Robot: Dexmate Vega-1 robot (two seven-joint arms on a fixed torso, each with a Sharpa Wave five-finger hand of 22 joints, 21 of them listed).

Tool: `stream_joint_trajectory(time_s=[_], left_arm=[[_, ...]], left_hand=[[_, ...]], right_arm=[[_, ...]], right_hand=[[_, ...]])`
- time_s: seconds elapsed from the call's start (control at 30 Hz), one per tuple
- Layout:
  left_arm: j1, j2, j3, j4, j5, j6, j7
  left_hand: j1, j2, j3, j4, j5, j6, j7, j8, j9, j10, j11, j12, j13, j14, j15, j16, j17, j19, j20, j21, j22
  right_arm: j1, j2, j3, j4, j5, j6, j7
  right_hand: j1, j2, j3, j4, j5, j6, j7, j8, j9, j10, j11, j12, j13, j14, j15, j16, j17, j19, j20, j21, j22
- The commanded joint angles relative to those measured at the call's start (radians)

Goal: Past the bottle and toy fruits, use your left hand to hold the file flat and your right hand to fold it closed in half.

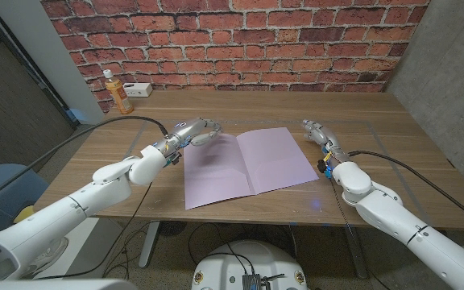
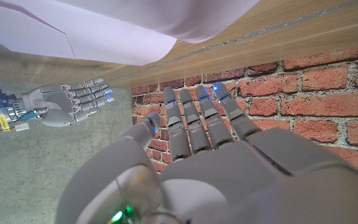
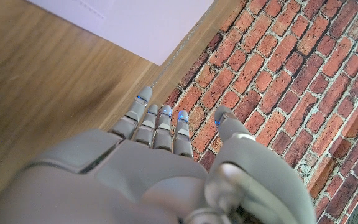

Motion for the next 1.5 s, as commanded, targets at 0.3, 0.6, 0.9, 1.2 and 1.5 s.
stream_joint_trajectory(time_s=[0.3, 0.6, 0.9, 1.2, 1.5], left_arm=[[0.025, 0.044, 0.015, -0.072, 0.111, 0.078, -0.088], [-0.003, 0.029, 0.048, -0.083, 0.134, 0.140, -0.182], [-0.054, -0.002, 0.109, -0.090, 0.187, 0.249, -0.330], [-0.098, -0.029, 0.164, -0.079, 0.224, 0.337, -0.436], [-0.134, -0.051, 0.207, -0.054, 0.232, 0.363, -0.485]], left_hand=[[-0.019, -0.001, 0.021, -0.004, -0.001, 0.029, 0.019, -0.019, 0.005, 0.044, -0.006, -0.016, 0.007, 0.061, -0.015, -0.006, 0.000, 0.118, -0.011, 0.040, -0.001], [-0.039, 0.008, 0.026, 0.021, -0.002, -0.018, 0.020, -0.043, 0.006, 0.005, 0.000, -0.051, 0.008, 0.022, -0.002, -0.028, 0.007, 0.074, -0.016, 0.016, -0.003], [-0.062, 0.013, 0.034, 0.060, -0.001, -0.116, 0.005, -0.057, 0.007, -0.085, -0.004, -0.091, 0.010, -0.078, -0.003, -0.044, 0.008, 0.017, -0.015, -0.016, -0.003], [-0.086, 0.013, 0.030, 0.100, 0.002, -0.223, -0.004, -0.059, 0.006, -0.181, -0.017, -0.102, 0.010, -0.180, -0.001, -0.046, 0.009, -0.028, -0.009, -0.042, -0.002], [-0.099, 0.012, 0.031, 0.122, 0.006, -0.290, -0.013, -0.060, 0.004, -0.230, -0.026, -0.102, 0.010, -0.217, -0.007, -0.044, 0.008, -0.044, -0.008, -0.053, -0.002]], right_arm=[[-0.031, -0.075, -0.017, -0.152, -0.055, -0.198, -0.011], [-0.016, -0.109, -0.027, -0.185, -0.045, -0.260, 0.032], [0.000, -0.118, -0.034, -0.172, -0.041, -0.269, 0.052], [0.010, -0.126, -0.036, -0.166, -0.039, -0.273, 0.061], [0.020, -0.136, -0.042, -0.173, -0.047, -0.297, 0.061]], right_hand=[[0.015, 0.004, 0.006, 0.007, -0.003, 0.046, 0.008, 0.010, 0.006, 0.046, 0.006, 0.013, 0.002, 0.052, 0.003, 0.025, 0.008, 0.052, 0.008, -0.007, 0.004], [0.016, 0.004, 0.005, 0.009, -0.002, 0.058, 0.014, 0.011, 0.006, 0.052, 0.009, 0.013, 0.002, 0.054, 0.006, 0.027, 0.010, 0.068, 0.012, -0.008, 0.005], [0.016, 0.003, 0.004, 0.012, -0.002, 0.049, 0.010, 0.005, 0.007, 0.045, 0.009, 0.007, 0.002, 0.055, 0.008, 0.027, 0.012, 0.073, 0.015, -0.013, 0.005], [0.017, 0.001, 0.004, 0.011, -0.002, 0.047, 0.010, 0.003, 0.007, 0.041, 0.009, 0.004, 0.003, 0.055, 0.009, 0.027, 0.012, 0.074, 0.018, -0.018, 0.005], [0.019, -0.001, 0.003, 0.011, -0.002, 0.044, 0.006, 0.000, 0.007, 0.031, 0.007, -0.001, 0.003, 0.048, 0.013, 0.024, 0.012, 0.074, 0.025, -0.024, 0.005]])
